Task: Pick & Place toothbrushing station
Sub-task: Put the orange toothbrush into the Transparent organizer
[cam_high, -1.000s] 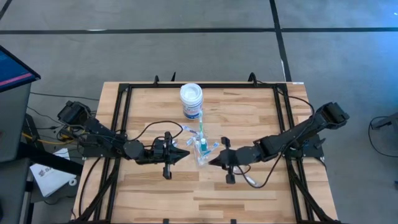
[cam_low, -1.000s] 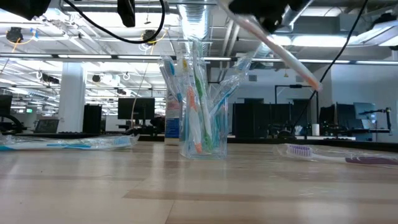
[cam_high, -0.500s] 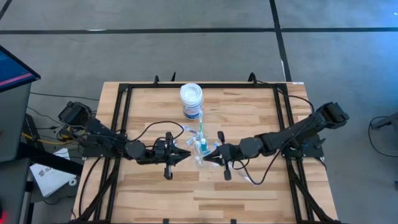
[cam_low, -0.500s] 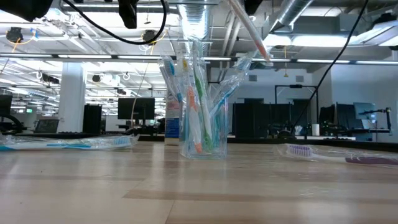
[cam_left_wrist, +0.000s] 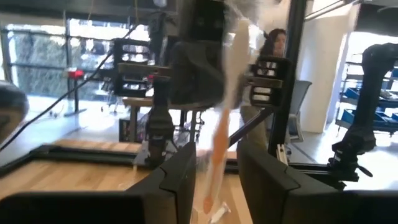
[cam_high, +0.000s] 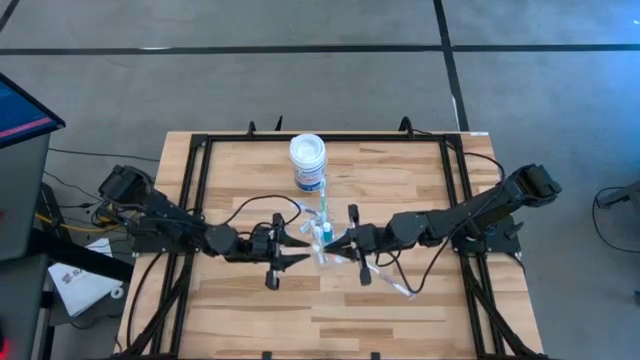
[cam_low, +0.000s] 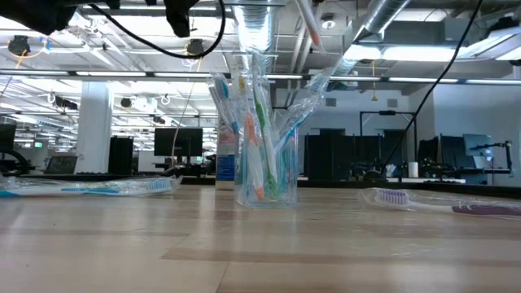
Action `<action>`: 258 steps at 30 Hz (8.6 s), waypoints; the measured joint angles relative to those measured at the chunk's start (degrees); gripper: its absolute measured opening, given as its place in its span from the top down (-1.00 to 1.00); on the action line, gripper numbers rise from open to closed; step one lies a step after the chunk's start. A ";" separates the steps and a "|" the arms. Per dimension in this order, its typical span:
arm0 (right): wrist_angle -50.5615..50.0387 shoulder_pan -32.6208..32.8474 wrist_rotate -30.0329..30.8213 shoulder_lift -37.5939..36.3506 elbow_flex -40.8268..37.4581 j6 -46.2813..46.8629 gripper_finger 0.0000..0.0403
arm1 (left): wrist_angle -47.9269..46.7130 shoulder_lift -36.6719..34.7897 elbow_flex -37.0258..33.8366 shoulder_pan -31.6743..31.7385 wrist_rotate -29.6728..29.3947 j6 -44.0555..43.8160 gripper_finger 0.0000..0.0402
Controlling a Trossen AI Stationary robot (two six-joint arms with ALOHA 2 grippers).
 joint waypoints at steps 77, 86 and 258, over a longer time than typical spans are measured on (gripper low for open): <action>2.08 -3.39 -0.18 1.27 0.00 -0.58 1.00 | 3.50 8.83 7.93 7.30 5.12 1.11 0.74; 1.27 -3.43 -0.18 1.27 0.00 -0.56 1.00 | 3.30 8.83 7.93 7.28 5.12 0.27 0.88; -13.22 0.81 0.02 -1.40 0.00 -1.91 0.46 | -4.84 2.49 -0.22 25.09 0.49 -6.11 0.98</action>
